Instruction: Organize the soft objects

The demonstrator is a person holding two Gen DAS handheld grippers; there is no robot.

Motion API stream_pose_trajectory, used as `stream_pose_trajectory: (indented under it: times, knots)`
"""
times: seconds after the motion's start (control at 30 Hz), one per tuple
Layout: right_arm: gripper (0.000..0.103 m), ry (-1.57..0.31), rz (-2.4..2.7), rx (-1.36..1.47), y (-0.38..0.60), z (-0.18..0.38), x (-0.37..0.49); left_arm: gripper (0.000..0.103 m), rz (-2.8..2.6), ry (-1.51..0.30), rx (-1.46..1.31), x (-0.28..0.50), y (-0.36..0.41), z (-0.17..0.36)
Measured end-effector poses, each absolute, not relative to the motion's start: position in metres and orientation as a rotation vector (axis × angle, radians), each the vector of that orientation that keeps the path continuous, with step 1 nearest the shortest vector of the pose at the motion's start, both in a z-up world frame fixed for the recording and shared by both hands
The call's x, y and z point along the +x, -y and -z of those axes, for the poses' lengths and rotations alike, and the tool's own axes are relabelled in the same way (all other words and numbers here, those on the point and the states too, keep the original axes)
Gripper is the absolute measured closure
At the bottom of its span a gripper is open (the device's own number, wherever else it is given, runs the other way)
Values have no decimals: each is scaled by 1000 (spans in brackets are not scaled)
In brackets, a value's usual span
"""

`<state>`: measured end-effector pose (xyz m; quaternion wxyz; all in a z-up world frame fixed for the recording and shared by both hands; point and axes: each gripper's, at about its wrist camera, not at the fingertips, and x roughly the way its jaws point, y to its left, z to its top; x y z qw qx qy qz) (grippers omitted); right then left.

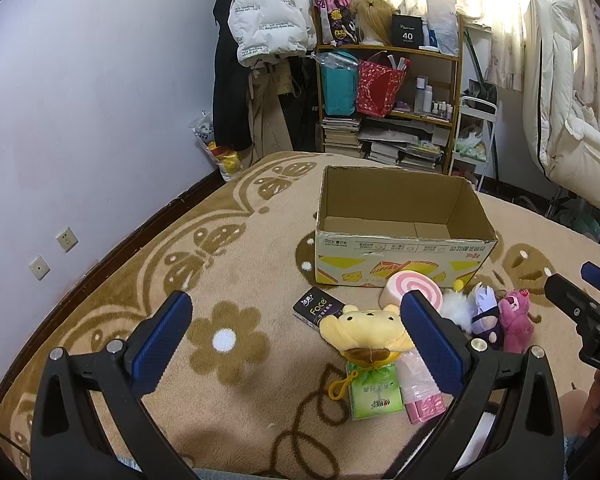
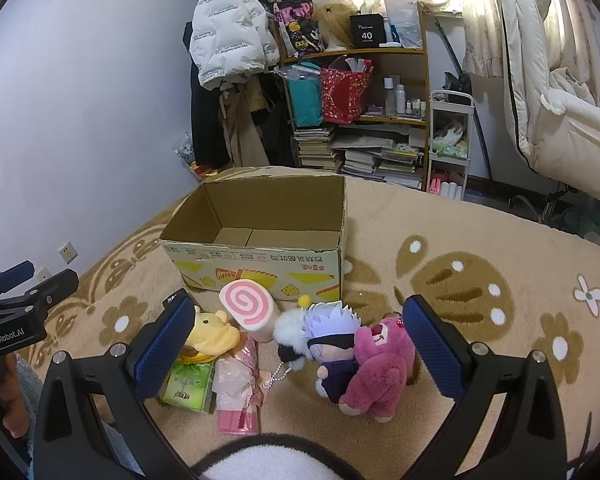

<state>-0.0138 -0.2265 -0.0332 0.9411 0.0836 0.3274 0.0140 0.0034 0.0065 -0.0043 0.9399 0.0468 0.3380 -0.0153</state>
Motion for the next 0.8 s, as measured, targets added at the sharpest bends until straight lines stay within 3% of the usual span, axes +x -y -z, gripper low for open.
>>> stream_pose_trajectory:
  times: [0.8]
  knots:
    - [0, -666, -28, 171, 227, 33, -14, 0, 32, -693, 103, 4, -7, 7]
